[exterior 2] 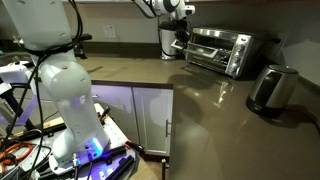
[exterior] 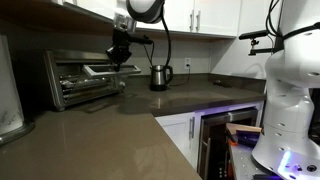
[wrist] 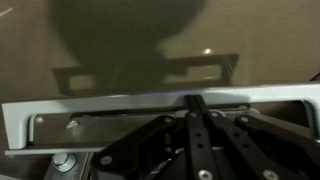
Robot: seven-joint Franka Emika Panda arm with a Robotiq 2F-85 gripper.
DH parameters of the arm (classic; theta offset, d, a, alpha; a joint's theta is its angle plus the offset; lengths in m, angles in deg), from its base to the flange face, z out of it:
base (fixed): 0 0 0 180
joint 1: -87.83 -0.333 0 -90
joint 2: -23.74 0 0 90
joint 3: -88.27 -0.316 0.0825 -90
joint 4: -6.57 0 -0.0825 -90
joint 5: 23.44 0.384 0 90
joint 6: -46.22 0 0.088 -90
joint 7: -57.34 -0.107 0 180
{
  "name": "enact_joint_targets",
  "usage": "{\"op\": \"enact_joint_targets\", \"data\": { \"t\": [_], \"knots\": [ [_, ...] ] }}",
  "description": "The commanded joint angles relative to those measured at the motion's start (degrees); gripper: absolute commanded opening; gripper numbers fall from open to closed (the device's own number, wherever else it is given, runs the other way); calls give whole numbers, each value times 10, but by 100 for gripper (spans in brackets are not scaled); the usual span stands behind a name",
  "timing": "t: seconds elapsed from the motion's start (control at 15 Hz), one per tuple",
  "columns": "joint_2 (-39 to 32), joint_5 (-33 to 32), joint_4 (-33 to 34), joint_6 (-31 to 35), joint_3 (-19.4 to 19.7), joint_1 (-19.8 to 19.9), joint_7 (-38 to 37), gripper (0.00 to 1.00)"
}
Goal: Open the door of the oven
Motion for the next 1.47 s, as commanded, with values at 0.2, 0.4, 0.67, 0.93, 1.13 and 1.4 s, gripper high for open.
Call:
{"op": "enact_joint_targets", "data": {
  "t": [0.2,0.4,0.67,0.93,1.13,1.4],
  "knots": [
    [2,21,-6,-3,4,-1,28,4],
    [-2,29,-8,-2,3,-2,34,4],
    [-8,49,-12,-1,3,-2,49,4],
    [-16,81,-14,-1,3,-2,71,4],
    [-18,97,-16,-5,3,-1,81,4],
    [-7,94,-19,-20,5,-1,76,4]
  ]
}}
